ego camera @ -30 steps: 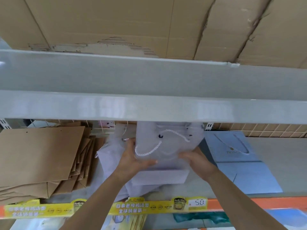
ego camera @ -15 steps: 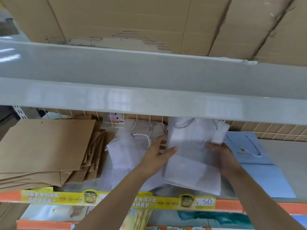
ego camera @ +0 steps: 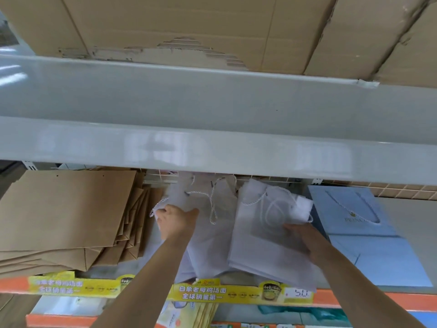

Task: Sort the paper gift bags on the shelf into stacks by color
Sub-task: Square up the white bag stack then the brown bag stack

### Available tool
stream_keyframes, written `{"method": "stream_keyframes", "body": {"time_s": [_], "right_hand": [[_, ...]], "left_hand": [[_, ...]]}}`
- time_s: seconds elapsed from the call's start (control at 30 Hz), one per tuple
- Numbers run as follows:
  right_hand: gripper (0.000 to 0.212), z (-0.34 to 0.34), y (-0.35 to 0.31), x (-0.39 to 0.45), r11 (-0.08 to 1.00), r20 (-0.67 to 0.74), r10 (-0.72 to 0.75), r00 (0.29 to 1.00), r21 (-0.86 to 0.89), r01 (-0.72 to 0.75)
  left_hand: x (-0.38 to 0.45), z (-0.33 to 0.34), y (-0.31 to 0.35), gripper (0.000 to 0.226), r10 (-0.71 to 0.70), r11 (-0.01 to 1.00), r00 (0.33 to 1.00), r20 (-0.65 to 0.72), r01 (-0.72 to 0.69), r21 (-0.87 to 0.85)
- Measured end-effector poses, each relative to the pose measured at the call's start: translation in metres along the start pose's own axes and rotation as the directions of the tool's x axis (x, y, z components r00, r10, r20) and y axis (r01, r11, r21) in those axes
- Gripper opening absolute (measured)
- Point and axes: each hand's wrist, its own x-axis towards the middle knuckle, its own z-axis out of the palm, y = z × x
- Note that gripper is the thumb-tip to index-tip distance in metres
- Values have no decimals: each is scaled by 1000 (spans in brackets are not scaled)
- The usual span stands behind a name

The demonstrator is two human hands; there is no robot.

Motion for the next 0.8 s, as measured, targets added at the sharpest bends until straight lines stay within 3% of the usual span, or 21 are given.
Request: {"method": "stream_keyframes", "body": {"time_s": [0.13,0.27,0.37,0.47,0.53,0.57,0.6,0.67,0.8], "right_hand": [[37,27,0,-2,998,103,-57,993,4,56],[29,46,-3,-3,996,163,-30,986,86,16],[30,32,-13,-1,991,135,-41,990,135,22],[15,11,-25,-2,972,78,-41,996,233,22],[11,3,-30,-3,946,59,-59,997,321,37],[12,3,-34,-5,937,76,-72,995,348,41],[14,4,-37,-7,929,106,-86,991,367,41],[18,9,-40,-11,924,184,-114,976,380,36],[34,38,-46,-17,946,339,-136,931,323,21]], "left_hand": [[1,-9,2,58,16,1000,1000,6,-16,-17],[9,-18,-3,41,80,994,996,37,-82,66],[15,-27,-7,28,191,960,978,-84,-168,224],[27,-39,-15,29,373,910,893,-253,-299,288],[32,-44,-16,28,464,885,846,-261,-432,174],[33,-46,-14,28,456,886,863,-219,-463,17],[32,-47,-9,29,405,883,906,-123,-423,-204],[25,-50,0,28,294,802,948,121,-176,-571],[1,-32,15,29,318,698,873,370,49,-714]]}}
